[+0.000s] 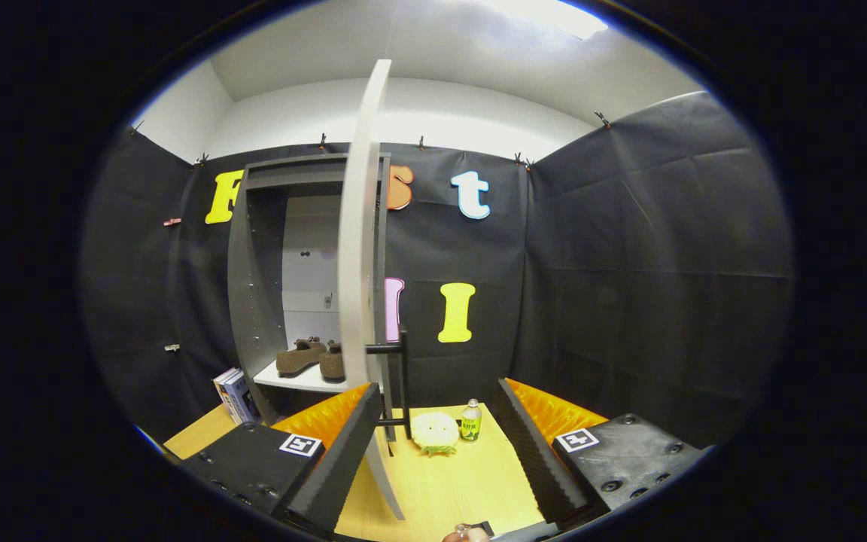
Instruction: Open the shoe cabinet door, grab the shoes and put them into the shoe cabinet, then close the shoe cabinet door.
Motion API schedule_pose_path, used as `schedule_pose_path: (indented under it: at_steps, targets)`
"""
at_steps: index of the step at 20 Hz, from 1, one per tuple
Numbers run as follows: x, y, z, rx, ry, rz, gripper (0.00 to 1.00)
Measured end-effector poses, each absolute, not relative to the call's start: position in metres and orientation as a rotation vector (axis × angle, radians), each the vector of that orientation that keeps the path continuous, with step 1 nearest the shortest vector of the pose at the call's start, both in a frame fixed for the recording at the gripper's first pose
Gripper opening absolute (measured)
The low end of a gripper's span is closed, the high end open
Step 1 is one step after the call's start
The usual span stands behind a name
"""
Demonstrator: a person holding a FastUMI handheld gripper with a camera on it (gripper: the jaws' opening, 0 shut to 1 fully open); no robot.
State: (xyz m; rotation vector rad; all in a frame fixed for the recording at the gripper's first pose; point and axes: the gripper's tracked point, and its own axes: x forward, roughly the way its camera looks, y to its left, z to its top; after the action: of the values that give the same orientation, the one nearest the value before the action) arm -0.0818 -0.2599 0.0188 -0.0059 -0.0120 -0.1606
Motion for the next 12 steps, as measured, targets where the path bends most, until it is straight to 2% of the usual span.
schedule_pose_path:
  at_steps: [6,12]
  targets:
    - [-0.042,-0.260,0.002,0.030,0.041,-0.042,0.98]
    - [-0.038,-0.249,-0.003,0.041,0.055,-0.003,0.97]
